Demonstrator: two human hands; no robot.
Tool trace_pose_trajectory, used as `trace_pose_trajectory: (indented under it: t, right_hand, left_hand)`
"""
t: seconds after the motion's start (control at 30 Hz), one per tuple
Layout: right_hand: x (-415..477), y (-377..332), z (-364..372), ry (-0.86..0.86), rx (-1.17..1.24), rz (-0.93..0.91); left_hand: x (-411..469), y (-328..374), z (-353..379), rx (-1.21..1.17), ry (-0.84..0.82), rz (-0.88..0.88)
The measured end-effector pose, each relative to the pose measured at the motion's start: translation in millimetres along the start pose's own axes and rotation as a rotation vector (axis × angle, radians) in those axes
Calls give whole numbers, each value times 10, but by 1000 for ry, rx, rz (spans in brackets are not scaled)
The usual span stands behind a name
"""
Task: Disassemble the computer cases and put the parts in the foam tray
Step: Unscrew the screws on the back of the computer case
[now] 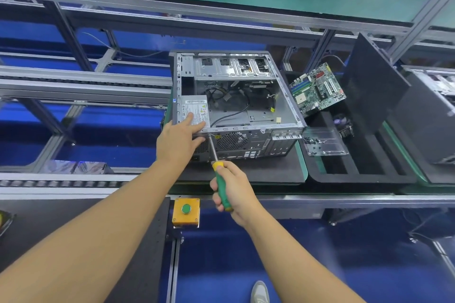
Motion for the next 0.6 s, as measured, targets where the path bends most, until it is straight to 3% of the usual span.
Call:
trace_pose_trajectory:
  t: [0.27, 0.33, 0.47, 0.6]
  right_hand:
    - [-38, 80, 349, -111, 482, 170]
    - [-41, 101, 345, -115, 467, 180]
    - [21, 91, 184, -35, 183, 88]
    - [-2, 81, 236, -112, 397, 205]
  left_hand:
    - [-8, 6, -12, -29, 48, 5]
    - [-9, -6, -10, -44, 53, -2]
    - [-12, -19, 13, -59, 45, -10]
    - [-18, -11, 7, -74, 48, -12]
Point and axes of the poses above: each hand's wrist, its own x-axis towards the middle knuckle, its own z-axis out of the palm, y = z × x, the point moved 10 cm from there along x, towards the middle knuckle, and after that the axes turned 4 degrees about -z, right-handed, at the moved point
